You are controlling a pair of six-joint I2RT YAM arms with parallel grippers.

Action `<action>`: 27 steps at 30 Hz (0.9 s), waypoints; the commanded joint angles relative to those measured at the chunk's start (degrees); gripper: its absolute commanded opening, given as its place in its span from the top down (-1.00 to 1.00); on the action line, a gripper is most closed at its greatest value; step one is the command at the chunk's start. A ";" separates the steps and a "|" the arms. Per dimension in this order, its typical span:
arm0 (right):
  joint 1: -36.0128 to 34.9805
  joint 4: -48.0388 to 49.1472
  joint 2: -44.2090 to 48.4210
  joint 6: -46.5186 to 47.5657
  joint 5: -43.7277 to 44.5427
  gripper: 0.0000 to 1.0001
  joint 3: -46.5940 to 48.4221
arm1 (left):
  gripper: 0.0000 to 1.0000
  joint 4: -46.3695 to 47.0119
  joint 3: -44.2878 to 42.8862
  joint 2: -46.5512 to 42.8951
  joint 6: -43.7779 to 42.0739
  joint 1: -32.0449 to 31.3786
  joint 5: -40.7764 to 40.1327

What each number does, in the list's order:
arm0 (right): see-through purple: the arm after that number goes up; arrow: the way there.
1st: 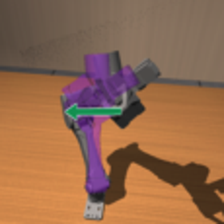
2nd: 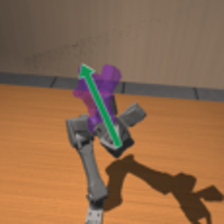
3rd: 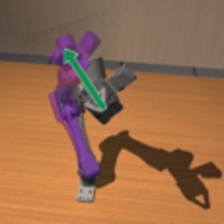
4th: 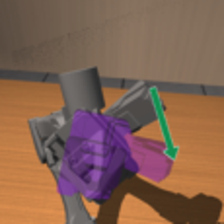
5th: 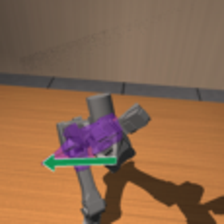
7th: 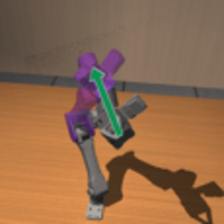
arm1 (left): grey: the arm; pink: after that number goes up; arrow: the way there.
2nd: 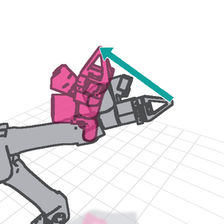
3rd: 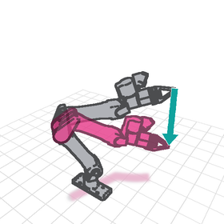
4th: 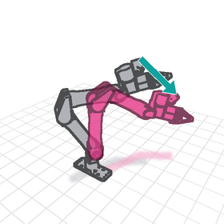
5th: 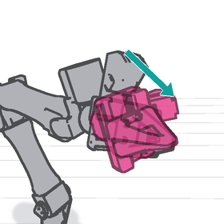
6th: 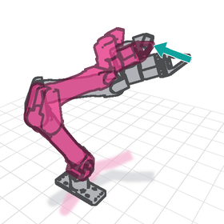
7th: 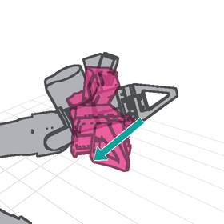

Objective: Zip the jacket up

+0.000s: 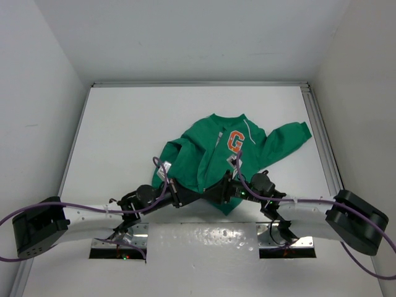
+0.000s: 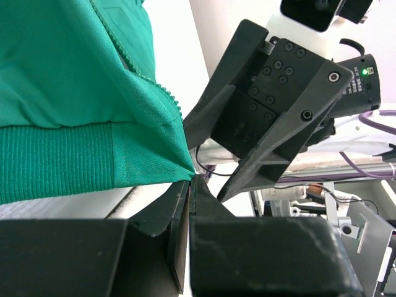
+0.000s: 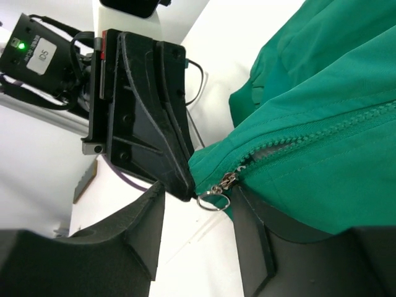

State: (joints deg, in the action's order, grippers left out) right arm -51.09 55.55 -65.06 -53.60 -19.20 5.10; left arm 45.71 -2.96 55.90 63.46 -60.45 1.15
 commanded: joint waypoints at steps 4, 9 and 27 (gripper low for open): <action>0.03 7.47 2.04 -2.12 -1.80 0.21 -1.59 | 1.00 4.56 2.25 -0.27 0.26 -0.73 0.79; 0.03 7.38 3.97 -2.38 -1.02 0.25 -2.64 | 1.00 3.06 1.12 -0.18 -0.62 -0.73 0.96; 0.03 7.13 4.94 -3.96 0.39 0.41 -2.91 | 1.00 3.15 1.29 0.35 -0.62 -0.73 0.87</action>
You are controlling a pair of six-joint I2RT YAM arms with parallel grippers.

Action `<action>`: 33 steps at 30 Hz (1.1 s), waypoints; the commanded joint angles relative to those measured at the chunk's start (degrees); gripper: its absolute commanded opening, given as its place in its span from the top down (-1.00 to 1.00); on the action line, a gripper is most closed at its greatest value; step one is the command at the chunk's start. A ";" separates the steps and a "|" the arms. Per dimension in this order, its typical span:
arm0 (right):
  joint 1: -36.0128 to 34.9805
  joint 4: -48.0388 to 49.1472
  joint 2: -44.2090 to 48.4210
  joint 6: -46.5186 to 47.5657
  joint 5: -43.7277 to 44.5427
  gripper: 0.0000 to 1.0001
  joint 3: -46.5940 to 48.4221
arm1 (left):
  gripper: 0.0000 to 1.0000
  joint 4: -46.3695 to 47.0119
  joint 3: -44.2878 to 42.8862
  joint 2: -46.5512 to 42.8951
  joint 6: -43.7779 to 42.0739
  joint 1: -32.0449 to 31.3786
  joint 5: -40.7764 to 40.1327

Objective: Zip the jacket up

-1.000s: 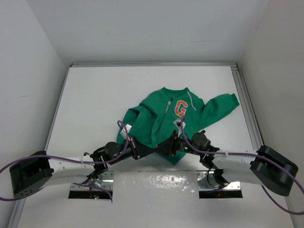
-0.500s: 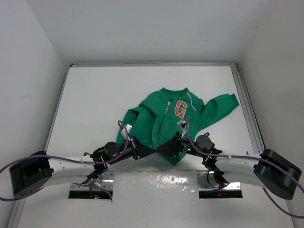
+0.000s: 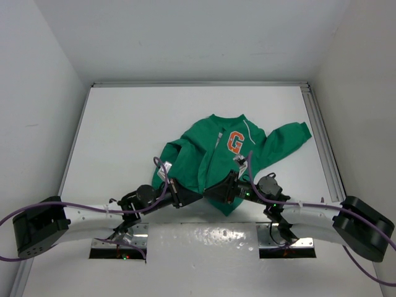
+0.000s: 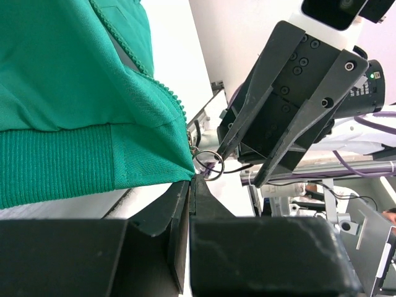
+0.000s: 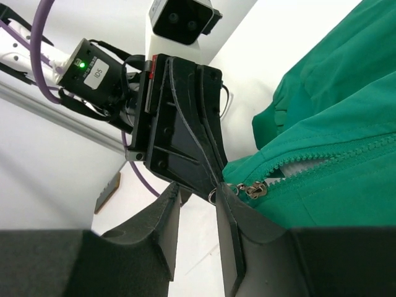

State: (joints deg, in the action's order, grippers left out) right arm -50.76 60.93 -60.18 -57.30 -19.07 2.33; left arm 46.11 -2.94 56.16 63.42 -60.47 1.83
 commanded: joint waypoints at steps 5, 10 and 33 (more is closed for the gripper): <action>-0.30 -0.46 -0.20 0.26 0.96 0.39 -0.04 | 1.00 2.93 1.27 0.18 -0.58 -0.70 0.11; -0.39 -0.46 -0.90 -0.09 0.53 0.39 0.13 | 1.00 3.20 1.27 0.61 -0.49 -0.70 0.20; -1.09 2.28 -8.55 -3.44 0.00 0.49 1.89 | 1.00 4.61 1.44 1.76 -0.14 -0.70 0.37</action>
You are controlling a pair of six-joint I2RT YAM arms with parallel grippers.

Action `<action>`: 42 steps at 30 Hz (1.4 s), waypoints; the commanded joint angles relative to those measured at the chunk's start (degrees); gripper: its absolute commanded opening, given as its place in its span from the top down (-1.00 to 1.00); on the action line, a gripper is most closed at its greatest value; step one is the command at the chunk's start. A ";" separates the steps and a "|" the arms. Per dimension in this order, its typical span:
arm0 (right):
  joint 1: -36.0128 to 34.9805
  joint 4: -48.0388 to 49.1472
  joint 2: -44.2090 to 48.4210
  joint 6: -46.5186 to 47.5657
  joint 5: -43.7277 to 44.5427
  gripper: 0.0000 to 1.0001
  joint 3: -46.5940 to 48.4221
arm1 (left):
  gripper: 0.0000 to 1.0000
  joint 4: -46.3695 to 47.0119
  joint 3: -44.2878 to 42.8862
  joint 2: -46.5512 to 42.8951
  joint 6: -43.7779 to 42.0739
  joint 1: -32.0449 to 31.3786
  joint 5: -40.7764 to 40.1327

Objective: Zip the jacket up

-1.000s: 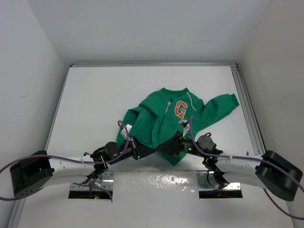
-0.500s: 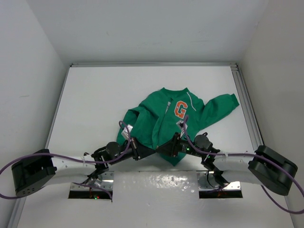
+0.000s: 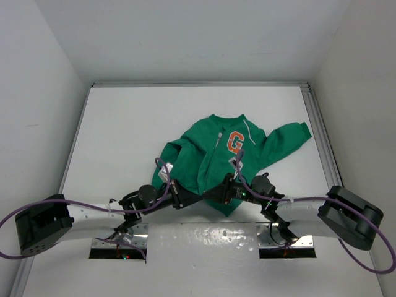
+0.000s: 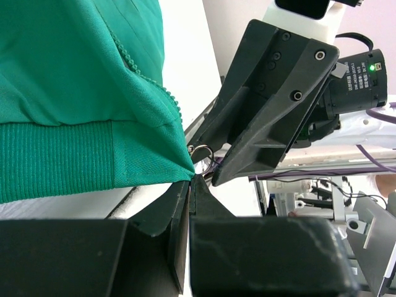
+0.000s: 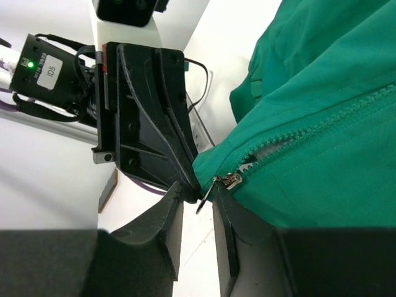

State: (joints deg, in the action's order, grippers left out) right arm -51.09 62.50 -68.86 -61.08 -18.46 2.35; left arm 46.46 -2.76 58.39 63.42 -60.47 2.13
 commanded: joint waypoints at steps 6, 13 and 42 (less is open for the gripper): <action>-1.29 -2.64 1.09 0.87 0.53 0.67 2.13 | 1.00 4.08 1.53 -0.82 -0.14 -0.70 -0.37; -1.38 -6.78 4.08 1.93 2.37 1.00 1.96 | 0.93 0.66 1.45 -1.70 0.65 -0.62 -1.95; -1.29 -6.16 8.22 1.31 2.02 1.00 -0.33 | 0.22 6.71 -1.10 6.39 3.38 -0.70 -7.49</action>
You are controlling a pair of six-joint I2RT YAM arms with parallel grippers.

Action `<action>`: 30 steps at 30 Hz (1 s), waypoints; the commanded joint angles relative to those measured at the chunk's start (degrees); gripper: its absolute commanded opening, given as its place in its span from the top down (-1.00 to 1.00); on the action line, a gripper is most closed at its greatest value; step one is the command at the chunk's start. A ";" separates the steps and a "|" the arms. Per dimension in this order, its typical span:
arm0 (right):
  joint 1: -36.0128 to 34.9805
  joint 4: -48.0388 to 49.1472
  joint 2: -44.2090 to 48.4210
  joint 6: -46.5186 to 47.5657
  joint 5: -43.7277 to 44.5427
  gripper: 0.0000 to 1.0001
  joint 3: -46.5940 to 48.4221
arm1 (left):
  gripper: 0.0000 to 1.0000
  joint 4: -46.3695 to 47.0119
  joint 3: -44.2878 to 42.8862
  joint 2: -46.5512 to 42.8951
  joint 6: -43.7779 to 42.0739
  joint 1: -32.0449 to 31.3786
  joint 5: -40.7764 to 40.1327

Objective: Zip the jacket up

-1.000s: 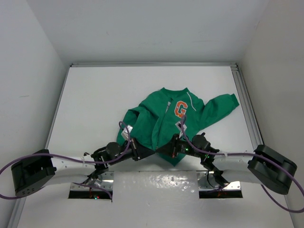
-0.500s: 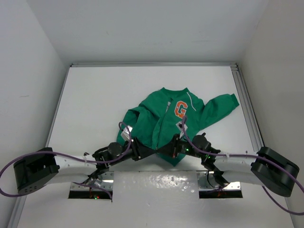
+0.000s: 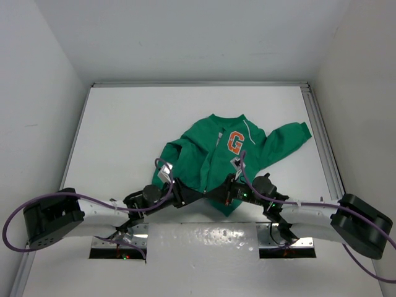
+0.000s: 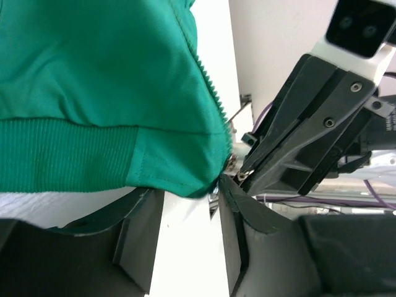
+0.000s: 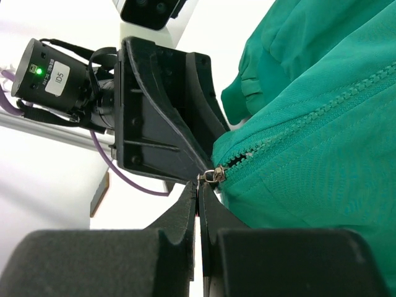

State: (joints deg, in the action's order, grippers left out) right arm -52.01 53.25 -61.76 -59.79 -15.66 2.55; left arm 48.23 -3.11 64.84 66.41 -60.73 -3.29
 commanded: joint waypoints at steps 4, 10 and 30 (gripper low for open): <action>-0.46 3.87 1.20 -0.41 -0.34 1.00 -1.31 | 0.21 8.80 1.26 -0.06 2.05 -0.71 -3.47; -0.46 5.28 0.67 -0.94 -0.42 1.00 -1.49 | 0.30 10.74 0.57 0.64 2.41 -1.58 -4.44; -0.46 -4.37 10.07 -4.37 12.92 1.00 2.98 | 1.00 8.55 3.11 0.55 1.09 -2.82 -5.76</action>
State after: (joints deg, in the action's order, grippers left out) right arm -52.01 49.19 -54.78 -63.05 -8.73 2.42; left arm 56.36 -2.90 65.89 68.82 -62.70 -8.29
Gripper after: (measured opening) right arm 0.002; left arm 0.010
